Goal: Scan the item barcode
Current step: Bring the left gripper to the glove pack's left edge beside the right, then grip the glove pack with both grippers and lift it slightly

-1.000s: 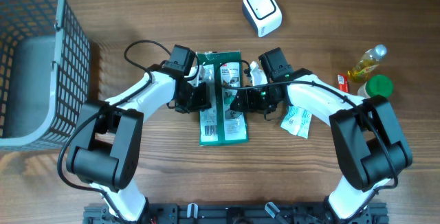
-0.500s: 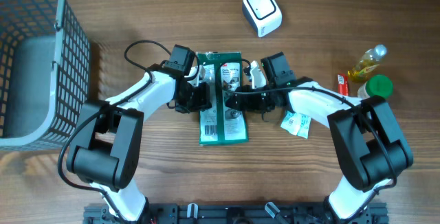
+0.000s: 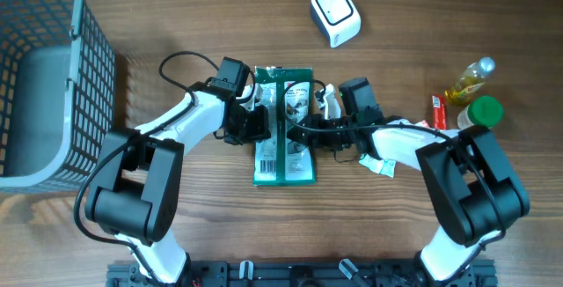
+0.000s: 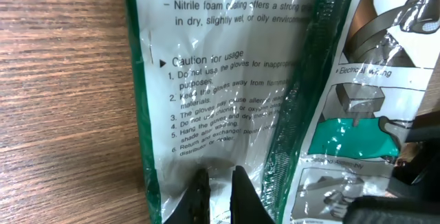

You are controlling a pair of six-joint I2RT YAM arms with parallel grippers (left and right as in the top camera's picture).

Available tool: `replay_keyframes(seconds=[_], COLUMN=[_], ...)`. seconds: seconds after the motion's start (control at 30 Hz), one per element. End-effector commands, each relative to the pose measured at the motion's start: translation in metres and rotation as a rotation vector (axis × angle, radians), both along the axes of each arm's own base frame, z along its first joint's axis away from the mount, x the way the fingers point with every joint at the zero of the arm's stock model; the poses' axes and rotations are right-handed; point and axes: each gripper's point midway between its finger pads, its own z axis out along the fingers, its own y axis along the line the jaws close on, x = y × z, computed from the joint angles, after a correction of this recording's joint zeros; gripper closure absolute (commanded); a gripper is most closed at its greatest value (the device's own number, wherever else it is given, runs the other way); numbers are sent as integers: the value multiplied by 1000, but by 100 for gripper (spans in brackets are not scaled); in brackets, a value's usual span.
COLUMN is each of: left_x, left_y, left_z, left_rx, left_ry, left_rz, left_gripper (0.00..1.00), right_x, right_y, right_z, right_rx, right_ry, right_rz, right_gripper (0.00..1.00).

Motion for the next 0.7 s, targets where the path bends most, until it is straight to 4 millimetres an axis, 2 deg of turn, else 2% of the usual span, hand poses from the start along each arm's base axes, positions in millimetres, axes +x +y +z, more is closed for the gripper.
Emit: replay_keyframes(seconds=[0.0,0.27,0.5,0.6,0.67], left_x=[-6,-6,-6,-5,-5], left_y=[9,9,9,9,9], left_z=[-21,-21,-21,-21,-21], left_rx=[59,59,59,59,60], left_ry=[27,27,28,27,27], left_rz=[-13,-13,-13,-13,-13], left_gripper=[96,96,96,96,96], right_x=[-22,-24,-24,-24,-24], right_y=[-1,14,15,15,15], right_z=[-38,-35,-35,-35,-35], right_rx=[-68,-58,-58,-58,-58], right_ry=[98,46,45,45,47], right_rz=[-13,23,24,24,25], right_gripper=[57,61,79,78,71])
